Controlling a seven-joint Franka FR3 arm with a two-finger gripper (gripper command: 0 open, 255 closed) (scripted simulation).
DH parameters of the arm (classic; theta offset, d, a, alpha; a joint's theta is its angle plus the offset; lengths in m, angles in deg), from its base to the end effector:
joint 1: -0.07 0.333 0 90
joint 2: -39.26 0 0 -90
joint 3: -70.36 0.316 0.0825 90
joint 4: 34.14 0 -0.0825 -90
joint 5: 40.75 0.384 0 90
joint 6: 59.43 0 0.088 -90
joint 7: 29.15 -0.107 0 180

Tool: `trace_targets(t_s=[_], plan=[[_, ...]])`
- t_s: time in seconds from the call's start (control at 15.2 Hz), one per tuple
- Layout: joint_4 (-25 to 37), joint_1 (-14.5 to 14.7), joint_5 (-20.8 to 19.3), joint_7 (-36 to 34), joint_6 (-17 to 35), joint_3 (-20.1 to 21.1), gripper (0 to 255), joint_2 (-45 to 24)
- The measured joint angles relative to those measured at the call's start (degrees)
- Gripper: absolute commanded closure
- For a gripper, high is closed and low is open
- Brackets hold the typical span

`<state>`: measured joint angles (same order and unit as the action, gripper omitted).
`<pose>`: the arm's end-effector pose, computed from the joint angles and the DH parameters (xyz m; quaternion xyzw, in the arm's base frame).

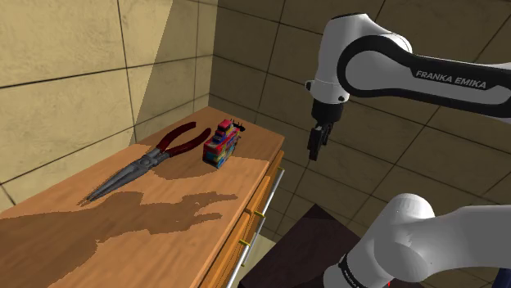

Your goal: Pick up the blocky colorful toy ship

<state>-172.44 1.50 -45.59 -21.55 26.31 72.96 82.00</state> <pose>0.3046 0.0148 0.5460 0.9902 0.0940 -0.0878 0.0543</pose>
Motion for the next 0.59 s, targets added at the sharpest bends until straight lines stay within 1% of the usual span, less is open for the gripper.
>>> trace_targets(t_s=[0.07,0.2,0.59], plan=[[0.00,0.00,0.00,0.00,0.00,0.00,0,0.00],[1.68,0.18,0.10,0.09,0.99,0.21,0,-2.52],[11.45,1.12,0.73,-0.23,4.62,1.87,0,-15.31]])
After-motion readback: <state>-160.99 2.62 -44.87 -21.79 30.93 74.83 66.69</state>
